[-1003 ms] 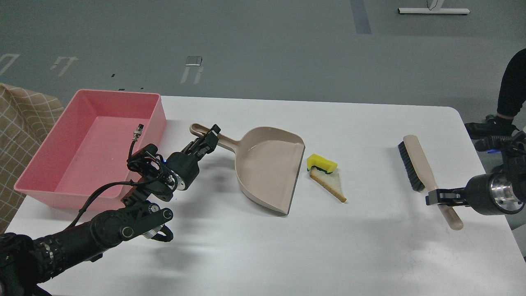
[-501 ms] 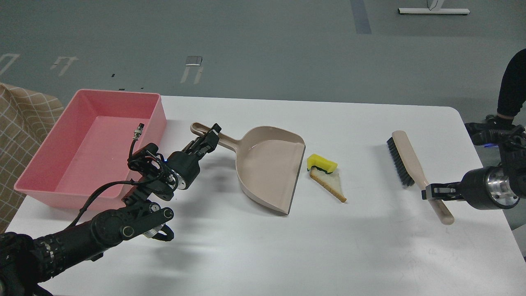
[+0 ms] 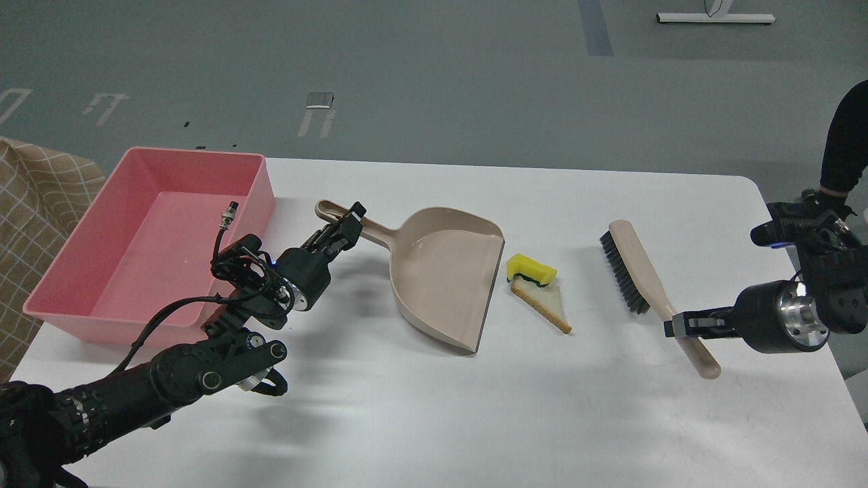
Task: Sweep and dump garbage into bin
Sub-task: 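Grasp the brush handle with the right gripper and lift it, then sweep the brush across the dustpan toward the left gripper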
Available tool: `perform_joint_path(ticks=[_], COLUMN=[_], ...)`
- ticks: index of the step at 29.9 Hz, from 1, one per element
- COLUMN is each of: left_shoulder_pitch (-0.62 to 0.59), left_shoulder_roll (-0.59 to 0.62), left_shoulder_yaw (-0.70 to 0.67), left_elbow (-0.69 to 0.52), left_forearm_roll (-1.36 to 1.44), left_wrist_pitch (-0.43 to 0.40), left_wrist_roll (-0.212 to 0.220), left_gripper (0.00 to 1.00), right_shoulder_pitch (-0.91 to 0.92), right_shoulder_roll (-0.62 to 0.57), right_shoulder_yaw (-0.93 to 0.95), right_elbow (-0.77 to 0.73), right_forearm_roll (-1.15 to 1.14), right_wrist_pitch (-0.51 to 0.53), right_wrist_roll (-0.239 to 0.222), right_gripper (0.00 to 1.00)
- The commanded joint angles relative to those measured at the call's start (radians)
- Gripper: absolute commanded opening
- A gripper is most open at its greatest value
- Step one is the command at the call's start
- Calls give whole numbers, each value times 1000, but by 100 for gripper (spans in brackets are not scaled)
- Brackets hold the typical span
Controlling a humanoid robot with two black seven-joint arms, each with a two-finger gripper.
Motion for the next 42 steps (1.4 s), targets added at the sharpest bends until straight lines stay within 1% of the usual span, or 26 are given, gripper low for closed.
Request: perform_joint_path(ticks=[1,4,7,17,20,25,35,42], left_shoulder_pitch=[0,0,0,-5,-5,-6,-6,-6], left_shoulder_roll=[-3,-6,-4,2,0,0,0,2], left_shoulder_yaw=[0,0,2,2,2,2,2,2], left_elbow=[0,0,0,0,0,0,0,0], left_forearm_roll=[0,0,0,0,0,0,0,2], left_wrist_pitch=[0,0,0,0,0,0,0,0], left_wrist_roll=[0,0,0,0,2,0,0,0], left_gripper=[0,0,0,0,0,0,0,0], right_shoulder_pitch=[-8,-28,-43,-66,-68,-73,-96,-114], right_shoulder_roll=[1,7,44,193,250,314,444,504], right_shoulder_yaw=[-6,0,0,5,5,11,132,236], right_elbow=[3,1,0,-16,-28,-55,-140,-164], right_forearm_roll=[0,0,0,35,61,97,115,166], right_wrist_pitch=[0,0,0,0,0,0,0,0], right_wrist_roll=[-2,-2,-3,-20,-34,-36,-34,-34], right_gripper=[0,0,0,0,0,0,0,0])
